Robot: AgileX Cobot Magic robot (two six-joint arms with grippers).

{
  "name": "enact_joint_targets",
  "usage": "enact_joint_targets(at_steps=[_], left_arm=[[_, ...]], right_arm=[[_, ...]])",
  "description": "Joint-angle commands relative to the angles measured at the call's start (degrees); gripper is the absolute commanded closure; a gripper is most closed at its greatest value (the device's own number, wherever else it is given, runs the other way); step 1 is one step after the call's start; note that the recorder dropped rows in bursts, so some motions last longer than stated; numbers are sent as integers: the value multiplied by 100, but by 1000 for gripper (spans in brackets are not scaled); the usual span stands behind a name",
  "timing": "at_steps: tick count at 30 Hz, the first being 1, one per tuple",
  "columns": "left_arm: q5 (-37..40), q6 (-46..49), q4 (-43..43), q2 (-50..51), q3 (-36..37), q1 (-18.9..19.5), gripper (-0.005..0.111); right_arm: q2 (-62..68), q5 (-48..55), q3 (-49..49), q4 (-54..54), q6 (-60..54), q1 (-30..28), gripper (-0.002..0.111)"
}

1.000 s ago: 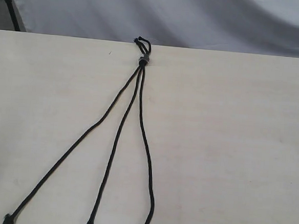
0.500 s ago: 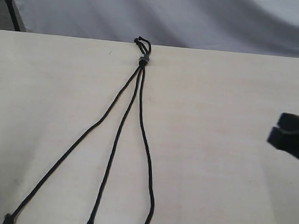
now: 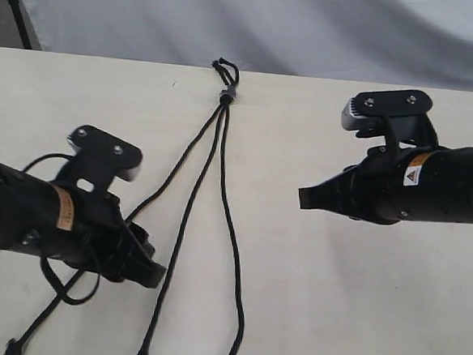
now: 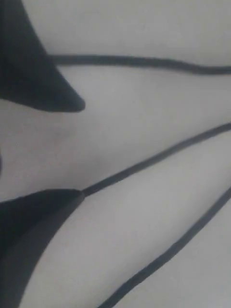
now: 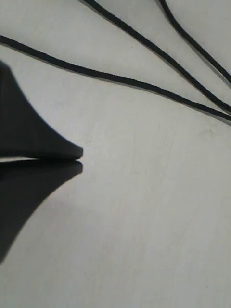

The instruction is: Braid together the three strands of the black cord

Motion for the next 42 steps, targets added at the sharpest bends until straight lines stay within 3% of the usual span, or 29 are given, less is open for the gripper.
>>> enact_joint_targets(at_steps=[1, 10, 13, 17, 18, 25, 29, 35, 39, 42], left_arm=[[60, 21, -86, 571, -265, -380, 51], [96, -38, -128, 1415, -656, -673, 54], [214, -66, -128, 1655, -764, -673, 70], [236, -66, -82, 1815, -815, -673, 103], [236, -15, -64, 1815, -815, -673, 106], [1222, 23, 560, 1230, -1325, -595, 106], [1682, -216, 931, 577, -1520, -98, 106], [2014, -542, 1382, -137, -1262, 1206, 106], [1399, -595, 1382, -98, -884, 1998, 106], [801, -595, 1382, 132, -579, 2326, 106]], right_arm=[[319, 271, -354, -306, -79, 22, 109], [372, 287, -430, -658, -79, 22, 109], [372, 246, -430, -658, -79, 22, 109], [372, 246, -430, -658, -79, 22, 109], [372, 246, -430, -658, -79, 22, 109], [372, 304, -395, -658, -79, 22, 109], [372, 304, -395, -658, -79, 22, 109], [372, 262, -395, -658, -52, 22, 109], [372, 251, -395, -658, -46, 22, 109], [372, 251, -395, -658, -46, 22, 109]])
